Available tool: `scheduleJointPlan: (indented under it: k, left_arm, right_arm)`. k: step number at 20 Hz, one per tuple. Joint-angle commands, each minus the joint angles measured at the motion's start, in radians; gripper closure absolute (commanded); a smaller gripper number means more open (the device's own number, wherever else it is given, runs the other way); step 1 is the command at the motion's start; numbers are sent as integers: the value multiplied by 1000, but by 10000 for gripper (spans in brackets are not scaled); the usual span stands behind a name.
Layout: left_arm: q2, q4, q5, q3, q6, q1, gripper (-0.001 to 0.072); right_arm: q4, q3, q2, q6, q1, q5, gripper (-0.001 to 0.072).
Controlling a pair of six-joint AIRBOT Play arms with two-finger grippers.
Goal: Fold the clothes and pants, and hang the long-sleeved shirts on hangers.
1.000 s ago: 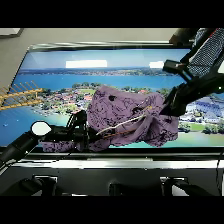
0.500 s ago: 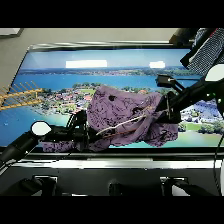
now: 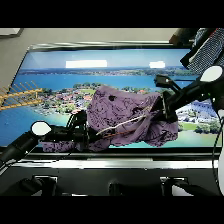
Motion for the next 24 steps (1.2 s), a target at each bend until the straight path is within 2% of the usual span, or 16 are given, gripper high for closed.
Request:
scheduleJointPlan:
  k: [1,3,5,9,10,11,12,14,15,18,19,22,24]
  left_arm:
    - [0,0,0,1,0,0,677]
    - [0,0,0,1,0,0,677]
    - [0,0,0,1,0,0,677]
    - [1,0,0,1,-8,0,671]
    - [1,0,1,1,-35,1,621]
    - [1,0,10,1,-73,1,523]
    - [1,0,29,1,-145,1,388]
    - [2,0,68,1,-321,14,182]
    - [4,0,72,2,-441,34,105]
    - [13,0,41,3,-774,151,95]
    - [15,0,10,3,-859,207,94]
    - [14,0,-74,3,-987,335,94]
    - [14,0,-79,4,-1056,352,94]
  right_arm:
    - [8,0,-26,-6,22,20,376]
    - [-2,0,-27,-6,55,22,502]
    - [-16,0,-26,-2,72,44,673]
    - [-60,0,19,16,74,39,676]
    - [-74,0,38,17,74,34,677]
    - [-90,0,58,31,74,26,678]
    - [-106,0,76,71,74,13,678]
    - [-127,0,110,134,74,-2,678]
    - [-137,0,129,149,74,-2,678]
    - [-141,0,185,225,74,-21,678]
    - [-150,0,202,261,74,-38,678]
    - [-174,0,248,395,74,-85,677]
    - [-175,0,263,445,74,-87,677]
